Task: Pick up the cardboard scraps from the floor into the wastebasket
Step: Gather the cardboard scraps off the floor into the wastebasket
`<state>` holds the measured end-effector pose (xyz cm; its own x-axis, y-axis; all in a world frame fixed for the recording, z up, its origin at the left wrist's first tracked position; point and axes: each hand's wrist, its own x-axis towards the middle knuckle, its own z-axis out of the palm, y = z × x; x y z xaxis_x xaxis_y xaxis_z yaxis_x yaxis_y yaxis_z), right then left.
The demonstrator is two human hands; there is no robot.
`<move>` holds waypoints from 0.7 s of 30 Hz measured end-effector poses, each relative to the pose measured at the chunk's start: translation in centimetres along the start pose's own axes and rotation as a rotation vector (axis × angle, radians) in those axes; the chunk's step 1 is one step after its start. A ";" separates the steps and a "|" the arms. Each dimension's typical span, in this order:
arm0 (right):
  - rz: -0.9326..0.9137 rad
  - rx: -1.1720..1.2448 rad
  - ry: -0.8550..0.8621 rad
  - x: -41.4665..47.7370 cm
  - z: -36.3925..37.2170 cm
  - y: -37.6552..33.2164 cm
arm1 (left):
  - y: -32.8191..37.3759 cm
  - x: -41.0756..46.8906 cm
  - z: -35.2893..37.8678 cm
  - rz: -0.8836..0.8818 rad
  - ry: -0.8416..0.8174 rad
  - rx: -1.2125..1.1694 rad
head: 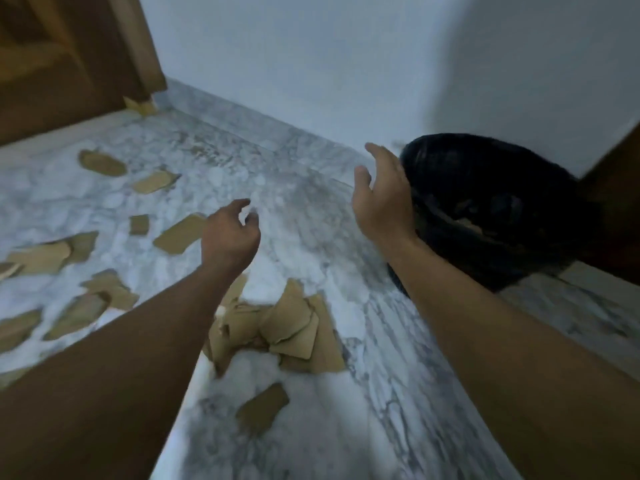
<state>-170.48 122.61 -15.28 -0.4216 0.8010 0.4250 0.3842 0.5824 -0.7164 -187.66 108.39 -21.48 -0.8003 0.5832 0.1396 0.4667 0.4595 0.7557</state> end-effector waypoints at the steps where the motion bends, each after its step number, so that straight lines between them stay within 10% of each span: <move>1: -0.003 0.006 -0.025 -1.8 1.9 0.6 | -2.8 -0.4 -0.6 -0.025 0.003 0.061; 8: 0.436 -0.283 -0.578 -16.1 10.1 7.7 | -17.0 -5.8 -4.5 -0.274 -0.078 0.588; 21: -0.098 -0.369 -0.822 -15.4 21.5 4.5 | -27.2 -16.4 -12.8 -0.565 0.126 0.612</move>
<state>-179.98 109.93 -36.92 -0.8653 0.4764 -0.1561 0.4951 0.7634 -0.4147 -192.08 77.79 -36.17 -0.9939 0.0937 -0.0575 0.0758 0.9630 0.2585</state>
